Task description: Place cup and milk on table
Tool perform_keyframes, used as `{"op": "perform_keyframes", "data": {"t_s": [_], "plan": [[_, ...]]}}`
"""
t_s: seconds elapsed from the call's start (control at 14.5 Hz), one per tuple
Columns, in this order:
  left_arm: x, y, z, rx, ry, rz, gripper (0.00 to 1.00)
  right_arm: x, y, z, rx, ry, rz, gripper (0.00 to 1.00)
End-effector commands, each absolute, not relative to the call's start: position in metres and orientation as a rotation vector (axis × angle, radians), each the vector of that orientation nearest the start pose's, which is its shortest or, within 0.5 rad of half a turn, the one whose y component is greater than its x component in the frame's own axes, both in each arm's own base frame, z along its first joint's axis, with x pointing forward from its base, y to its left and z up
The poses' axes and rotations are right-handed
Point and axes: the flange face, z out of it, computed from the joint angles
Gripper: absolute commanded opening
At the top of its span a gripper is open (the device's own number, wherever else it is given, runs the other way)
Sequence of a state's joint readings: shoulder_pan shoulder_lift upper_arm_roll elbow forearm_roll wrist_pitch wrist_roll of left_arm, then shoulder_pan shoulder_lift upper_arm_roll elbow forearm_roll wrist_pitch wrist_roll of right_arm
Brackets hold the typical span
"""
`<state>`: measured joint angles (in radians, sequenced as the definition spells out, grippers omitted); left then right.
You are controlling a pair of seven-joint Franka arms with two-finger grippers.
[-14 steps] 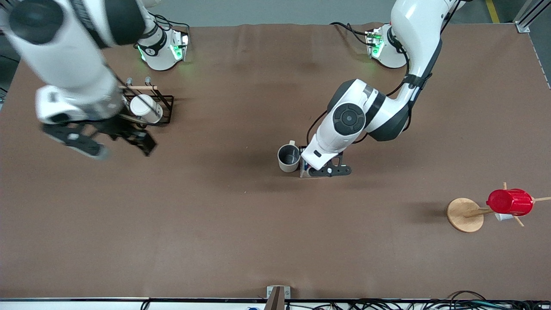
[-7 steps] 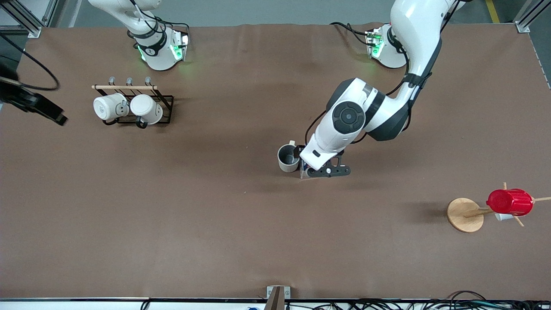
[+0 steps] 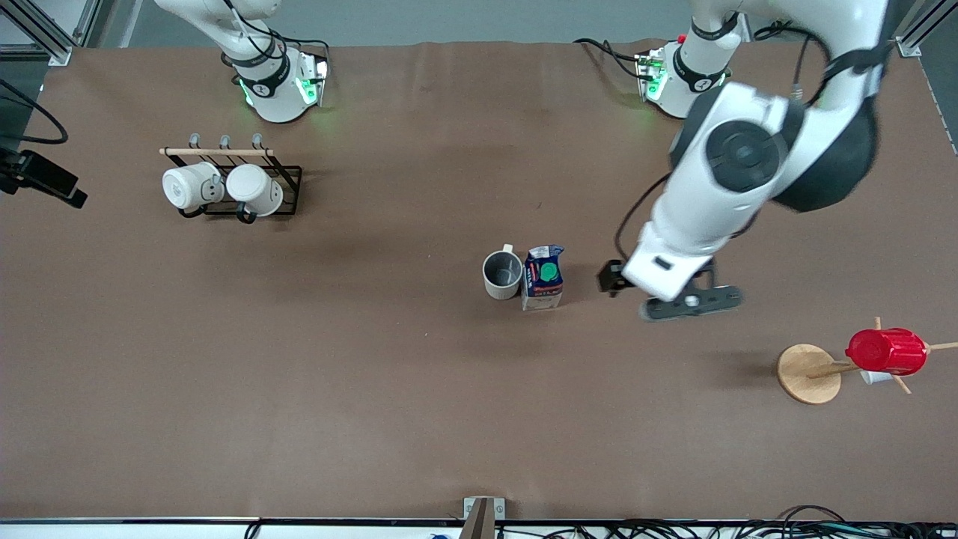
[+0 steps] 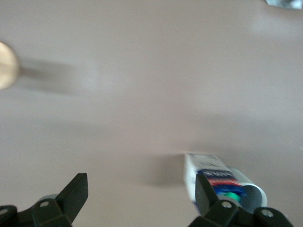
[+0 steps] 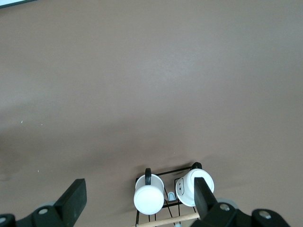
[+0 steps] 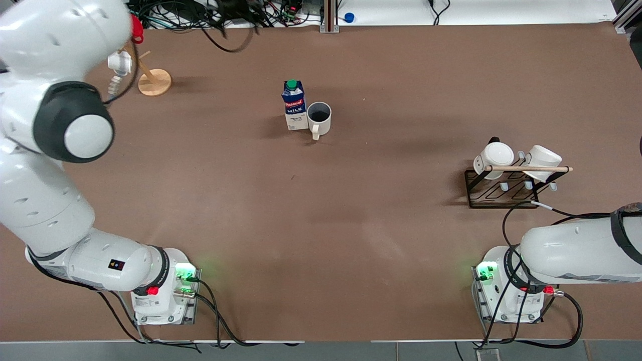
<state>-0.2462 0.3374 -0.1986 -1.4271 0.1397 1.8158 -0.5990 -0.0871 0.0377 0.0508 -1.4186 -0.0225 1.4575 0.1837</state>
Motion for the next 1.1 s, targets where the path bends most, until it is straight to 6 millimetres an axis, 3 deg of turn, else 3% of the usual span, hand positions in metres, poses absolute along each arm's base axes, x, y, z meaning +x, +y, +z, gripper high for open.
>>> {"op": "perform_keyframes", "data": {"t_s": [0.0,0.21,0.55,0.69,0.83,1.03], "plan": [[0.611,-0.208,0.55,-3.058,-0.143,-0.151,1.0,0.55,-0.02,0.665,-3.126,0.323,-0.01,1.0],[0.605,-0.163,0.583,-3.05,-0.124,-0.161,1.0,0.55,-0.017,0.665,-3.129,0.311,-0.005,1.0],[0.586,-0.123,0.624,-3.04,-0.007,-0.171,1.0,0.549,-0.019,0.666,-3.144,0.161,0.0,1.0],[0.577,-0.117,0.635,-3.05,0.044,-0.153,1.0,0.549,-0.019,0.666,-3.143,0.173,0.0,1.0],[0.576,-0.09,0.637,-3.102,0.015,-0.11,1.0,0.549,-0.02,0.666,-3.143,0.18,0.0,1.0],[0.552,-0.077,0.639,-3.11,0.055,-0.085,1.0,0.549,-0.021,0.666,-3.143,0.182,0.002,1.0]]}}
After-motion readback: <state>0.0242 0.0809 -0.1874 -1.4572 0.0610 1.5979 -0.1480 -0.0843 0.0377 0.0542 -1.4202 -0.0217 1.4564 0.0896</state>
